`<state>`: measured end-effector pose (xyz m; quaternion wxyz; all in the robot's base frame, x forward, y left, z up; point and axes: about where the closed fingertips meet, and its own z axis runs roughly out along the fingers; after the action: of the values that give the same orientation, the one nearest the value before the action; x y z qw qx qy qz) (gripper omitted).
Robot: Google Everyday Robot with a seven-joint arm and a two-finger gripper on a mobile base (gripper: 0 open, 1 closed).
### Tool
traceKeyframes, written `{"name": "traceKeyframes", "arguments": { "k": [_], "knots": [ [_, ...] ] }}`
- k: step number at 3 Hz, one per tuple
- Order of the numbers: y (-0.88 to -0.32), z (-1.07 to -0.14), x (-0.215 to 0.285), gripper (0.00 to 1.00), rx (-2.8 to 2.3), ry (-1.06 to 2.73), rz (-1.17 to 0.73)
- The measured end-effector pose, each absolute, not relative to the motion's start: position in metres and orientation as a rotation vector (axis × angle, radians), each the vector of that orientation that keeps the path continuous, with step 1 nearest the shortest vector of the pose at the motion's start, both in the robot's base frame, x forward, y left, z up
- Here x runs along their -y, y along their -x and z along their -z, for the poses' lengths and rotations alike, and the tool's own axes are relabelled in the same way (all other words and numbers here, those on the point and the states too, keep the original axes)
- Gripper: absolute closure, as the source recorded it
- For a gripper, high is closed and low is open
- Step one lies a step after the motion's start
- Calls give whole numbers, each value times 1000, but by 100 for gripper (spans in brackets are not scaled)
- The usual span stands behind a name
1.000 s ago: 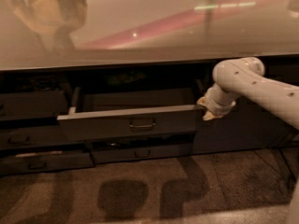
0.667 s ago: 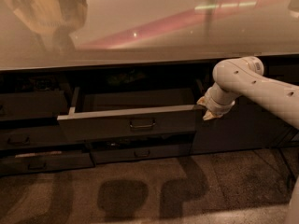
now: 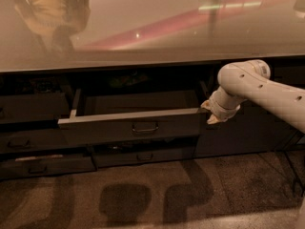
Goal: Open top drawer
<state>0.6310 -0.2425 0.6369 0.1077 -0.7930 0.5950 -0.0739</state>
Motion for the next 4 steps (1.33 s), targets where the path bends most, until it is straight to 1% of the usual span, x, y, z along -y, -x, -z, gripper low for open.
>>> {"name": "traceKeyframes", "arguments": {
  "k": [3, 4],
  "knots": [
    [-640, -646, 243, 11, -1760, 2326, 188],
    [-652, -699, 231, 0, -1718, 2281, 210]
  ]
}}
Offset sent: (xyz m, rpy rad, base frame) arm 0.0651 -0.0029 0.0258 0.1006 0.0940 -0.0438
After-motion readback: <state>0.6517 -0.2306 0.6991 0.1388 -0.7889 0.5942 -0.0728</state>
